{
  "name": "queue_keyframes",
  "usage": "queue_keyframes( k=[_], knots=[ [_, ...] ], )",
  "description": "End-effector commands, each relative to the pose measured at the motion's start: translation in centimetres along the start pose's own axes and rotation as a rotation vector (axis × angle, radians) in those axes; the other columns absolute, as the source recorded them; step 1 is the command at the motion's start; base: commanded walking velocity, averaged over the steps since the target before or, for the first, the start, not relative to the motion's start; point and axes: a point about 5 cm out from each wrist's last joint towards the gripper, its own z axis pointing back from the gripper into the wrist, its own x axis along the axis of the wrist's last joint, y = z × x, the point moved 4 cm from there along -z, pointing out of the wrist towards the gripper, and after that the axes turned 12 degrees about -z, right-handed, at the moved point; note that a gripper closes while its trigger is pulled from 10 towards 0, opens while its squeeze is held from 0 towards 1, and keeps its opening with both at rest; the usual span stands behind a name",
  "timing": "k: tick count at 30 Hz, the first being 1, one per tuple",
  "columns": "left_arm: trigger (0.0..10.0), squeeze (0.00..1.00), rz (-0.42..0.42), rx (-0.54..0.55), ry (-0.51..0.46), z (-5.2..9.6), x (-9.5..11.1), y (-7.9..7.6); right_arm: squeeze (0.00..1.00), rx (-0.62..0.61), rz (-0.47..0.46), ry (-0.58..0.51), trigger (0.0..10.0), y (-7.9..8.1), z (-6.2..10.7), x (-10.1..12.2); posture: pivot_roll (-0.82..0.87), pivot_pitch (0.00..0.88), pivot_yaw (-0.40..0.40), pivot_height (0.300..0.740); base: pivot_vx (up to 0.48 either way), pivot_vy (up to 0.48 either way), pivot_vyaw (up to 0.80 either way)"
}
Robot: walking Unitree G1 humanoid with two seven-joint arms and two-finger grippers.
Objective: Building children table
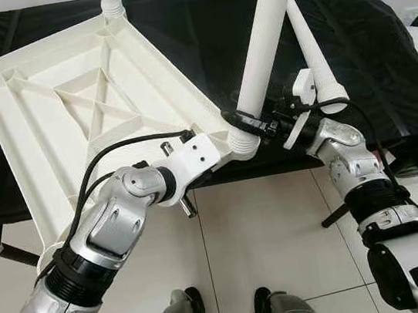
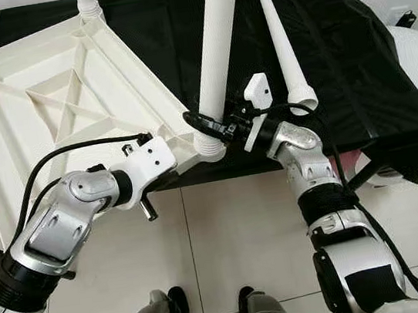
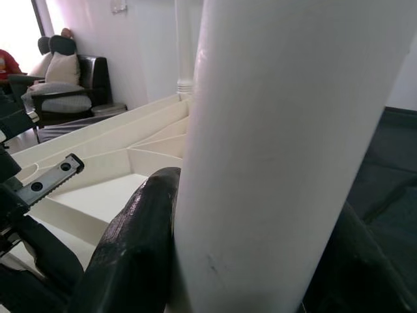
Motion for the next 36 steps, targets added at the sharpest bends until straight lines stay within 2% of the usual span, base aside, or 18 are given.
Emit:
queue_keyframes(
  k=[1,7,9,16,29,36],
  knots=[
    [10.0,0.00,-0.031,0.046,0.013,-0.1,-0.1,0.0,0.00,0.021,0.026,0.024,10.0,0.1,-0.1,-0.3,-0.03,0.190,-0.027,0.740,0.000,0.000,0.00],
    [10.0,0.00,-0.033,0.047,0.007,-0.1,0.0,0.0,0.00,0.008,0.053,0.032,10.0,-0.3,0.0,-0.3,-0.03,0.196,-0.025,0.740,0.000,0.000,0.00],
    [10.0,0.00,-0.034,0.049,0.003,0.0,0.2,0.2,0.00,-0.011,0.094,0.040,10.0,-0.9,0.2,-0.2,-0.03,0.196,-0.025,0.740,0.000,0.000,0.00],
    [10.0,0.00,-0.037,0.055,0.004,0.2,0.2,0.4,0.00,-0.024,0.107,0.052,10.0,-1.3,0.1,-0.3,-0.02,0.204,-0.019,0.740,0.000,0.000,0.00],
    [10.0,0.00,-0.040,0.062,0.003,0.6,0.4,0.6,0.00,-0.007,0.082,0.058,10.0,-0.8,0.1,-1.8,-0.01,0.212,-0.018,0.740,0.000,0.000,0.00],
    [10.0,0.00,-0.044,0.062,-0.002,0.7,0.6,0.8,0.00,-0.001,0.058,0.086,10.0,-0.3,0.6,-3.4,-0.01,0.220,-0.011,0.740,0.000,0.000,0.00]
  ],
)
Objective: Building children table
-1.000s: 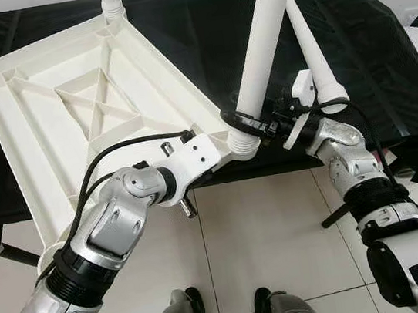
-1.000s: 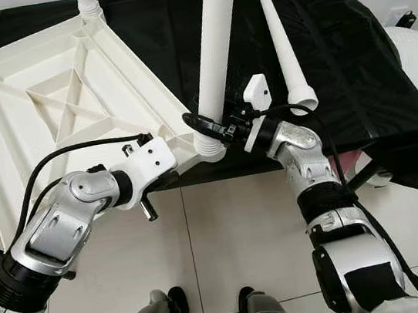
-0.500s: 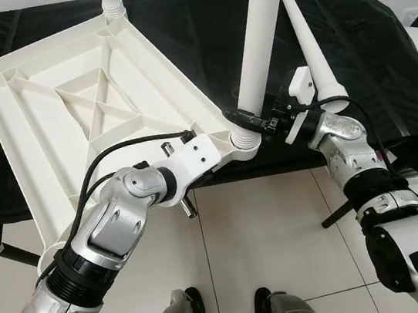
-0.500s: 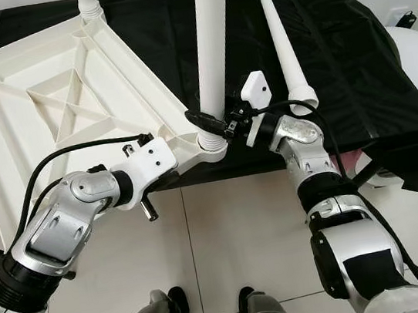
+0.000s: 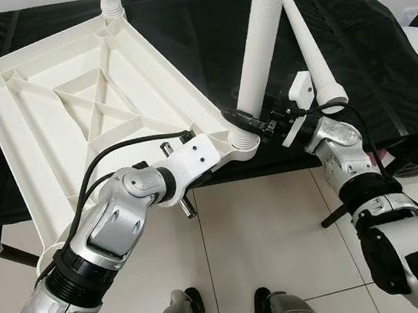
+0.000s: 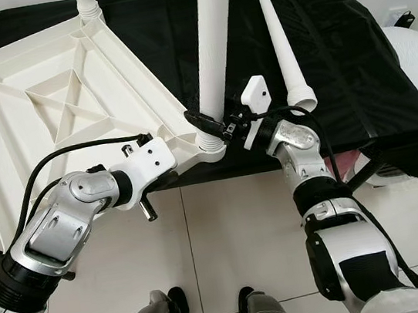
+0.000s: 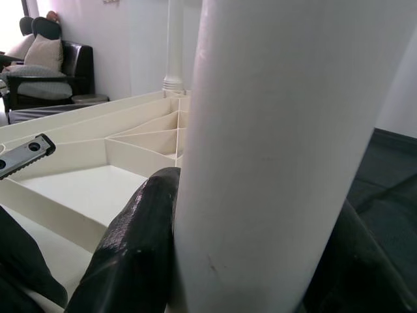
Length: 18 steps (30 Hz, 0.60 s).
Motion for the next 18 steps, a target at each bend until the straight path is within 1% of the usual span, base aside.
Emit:
queue_keyframes(
  k=[1,10,14,18],
  knots=[
    [10.0,0.00,-0.044,0.058,-0.008,0.67,0.62,0.74,0.00,0.014,-0.056,0.086,10.0,0.76,0.74,-2.68,-0.01,0.220,-0.011,0.740,0.000,0.000,0.00],
    [10.0,0.00,-0.044,0.060,-0.015,0.67,0.88,0.87,0.00,0.058,-0.059,0.130,10.0,0.93,0.57,-3.04,-0.01,0.222,-0.018,0.740,0.000,0.000,0.00],
    [10.0,0.00,-0.041,0.065,-0.017,0.71,1.01,0.83,0.00,0.114,-0.062,0.169,10.0,1.14,0.25,-2.99,-0.01,0.221,-0.027,0.740,0.000,0.000,0.00],
    [10.0,0.00,-0.037,0.068,-0.017,0.75,1.04,0.77,0.00,0.140,-0.063,0.195,10.0,1.26,0.13,-3.08,-0.01,0.221,-0.034,0.740,0.000,0.000,0.00]
  ],
)
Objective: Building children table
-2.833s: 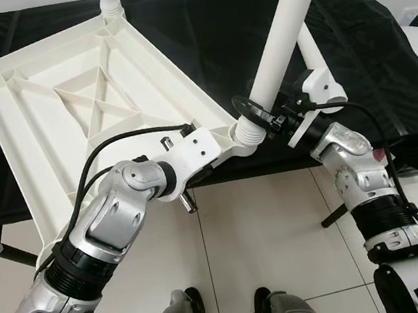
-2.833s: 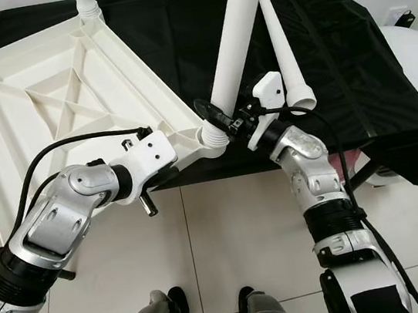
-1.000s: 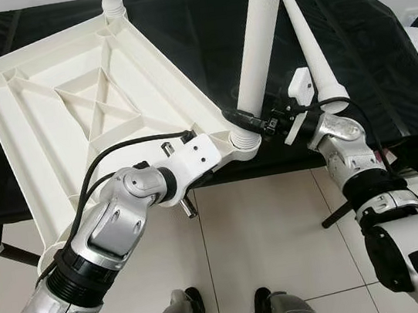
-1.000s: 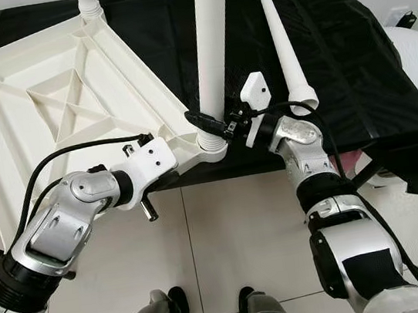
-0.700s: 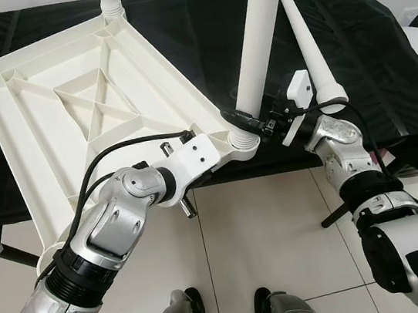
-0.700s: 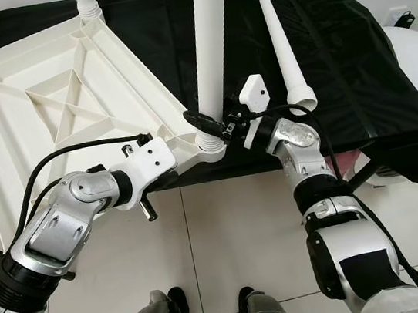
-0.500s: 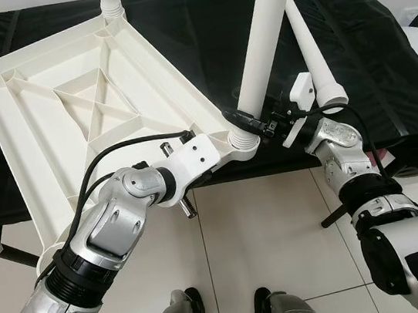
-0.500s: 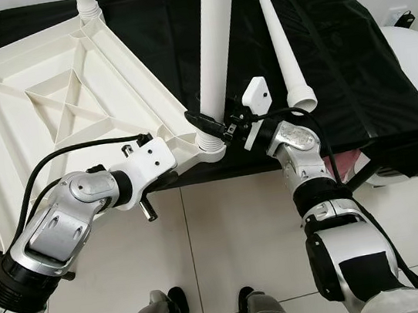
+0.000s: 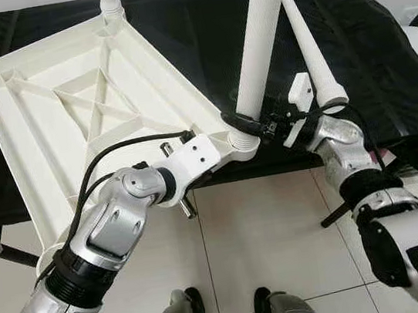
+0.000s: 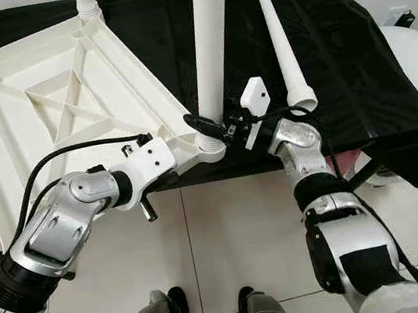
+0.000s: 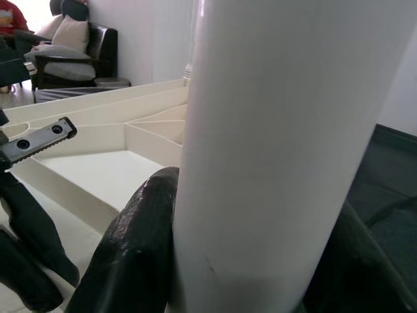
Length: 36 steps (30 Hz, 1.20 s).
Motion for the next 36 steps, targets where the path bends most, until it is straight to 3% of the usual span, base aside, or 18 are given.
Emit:
queue_keyframes(
  k=[1,13,24,36],
  knots=[
    [10.0,0.00,-0.041,0.070,-0.020,0.66,0.94,0.81,0.00,0.065,-0.075,0.120,10.0,1.30,-0.02,-2.93,-0.01,0.221,-0.034,0.740,0.000,0.000,0.00],
    [10.0,0.00,-0.035,0.074,-0.021,0.82,1.01,0.64,0.00,0.098,-0.068,0.135,10.0,1.94,-0.21,-3.49,0.00,0.218,-0.038,0.740,0.000,0.000,0.00],
    [10.0,0.00,-0.040,0.072,-0.027,0.81,1.28,0.79,0.00,-0.016,-0.094,0.053,10.0,1.63,0.67,-3.92,-0.01,0.225,-0.028,0.740,0.000,0.000,0.00],
    [10.0,0.00,-0.037,0.075,-0.029,0.85,1.37,0.92,0.00,-0.093,-0.093,-0.018,10.0,1.35,0.42,-3.12,-0.02,0.230,-0.028,0.740,0.000,0.000,0.00]
  ],
)
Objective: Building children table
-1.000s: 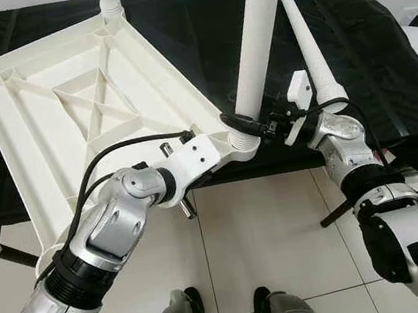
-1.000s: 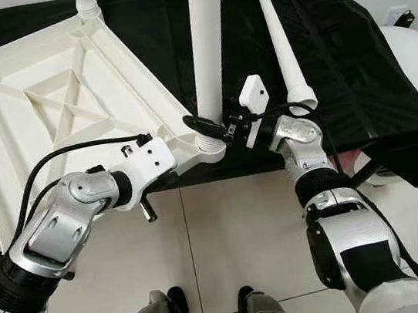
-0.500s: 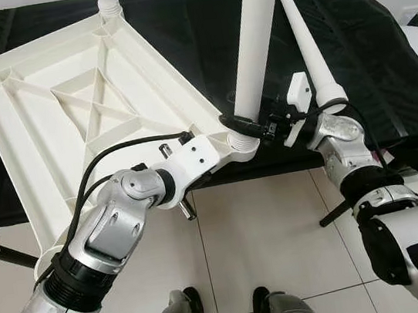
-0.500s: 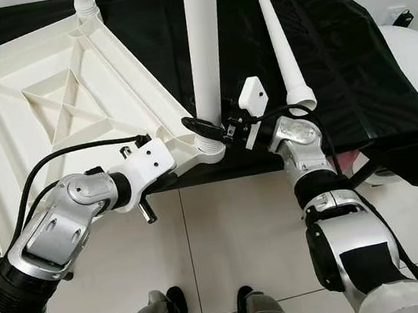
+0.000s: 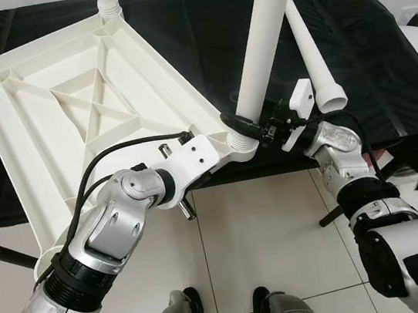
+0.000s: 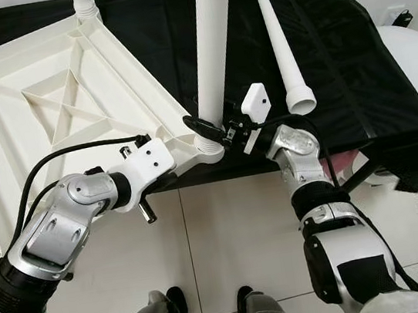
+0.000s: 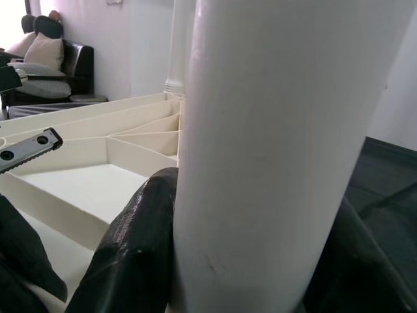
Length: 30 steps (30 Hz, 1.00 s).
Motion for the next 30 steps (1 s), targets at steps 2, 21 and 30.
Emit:
queue_keyframes(
  k=[2,21,30],
  knots=[
    [10.0,0.00,-0.049,0.072,-0.035,0.6,1.5,1.1,0.00,-0.023,-0.087,0.071,10.0,0.8,0.5,-2.7,-0.02,0.230,-0.031,0.740,0.000,0.000,0.00],
    [10.0,0.00,-0.049,0.079,-0.042,0.4,1.7,1.3,0.00,-0.081,-0.068,0.058,10.0,1.9,1.1,-3.2,-0.03,0.228,-0.036,0.740,0.000,0.000,0.00],
    [10.0,0.00,-0.049,0.082,-0.046,0.4,1.8,1.3,0.00,-0.113,-0.046,0.051,10.0,2.3,0.9,-3.2,-0.03,0.218,-0.044,0.740,0.000,0.000,0.00]
  ],
)
